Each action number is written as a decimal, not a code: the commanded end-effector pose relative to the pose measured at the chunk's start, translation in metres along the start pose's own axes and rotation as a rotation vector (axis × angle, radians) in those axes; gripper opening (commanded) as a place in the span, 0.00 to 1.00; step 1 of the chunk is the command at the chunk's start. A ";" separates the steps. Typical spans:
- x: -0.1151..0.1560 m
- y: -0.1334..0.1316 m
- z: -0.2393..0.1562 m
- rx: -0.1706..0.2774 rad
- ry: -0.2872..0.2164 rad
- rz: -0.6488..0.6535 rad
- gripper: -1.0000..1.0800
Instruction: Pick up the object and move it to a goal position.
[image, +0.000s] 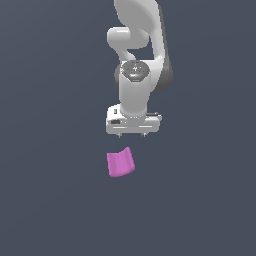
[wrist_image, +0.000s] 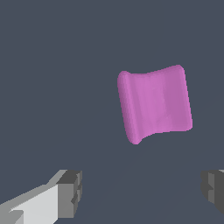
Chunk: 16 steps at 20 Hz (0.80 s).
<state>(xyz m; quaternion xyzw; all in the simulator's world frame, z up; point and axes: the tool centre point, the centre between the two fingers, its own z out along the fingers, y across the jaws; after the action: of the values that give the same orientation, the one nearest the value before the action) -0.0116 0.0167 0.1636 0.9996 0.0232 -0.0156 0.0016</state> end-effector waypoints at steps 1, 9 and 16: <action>0.000 0.000 0.000 0.000 0.000 0.000 0.81; 0.006 -0.004 -0.011 0.015 0.021 0.004 0.81; 0.008 -0.002 -0.007 -0.001 0.029 0.006 0.81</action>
<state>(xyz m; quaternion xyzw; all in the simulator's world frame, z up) -0.0041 0.0199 0.1718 0.9998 0.0204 -0.0024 -0.0011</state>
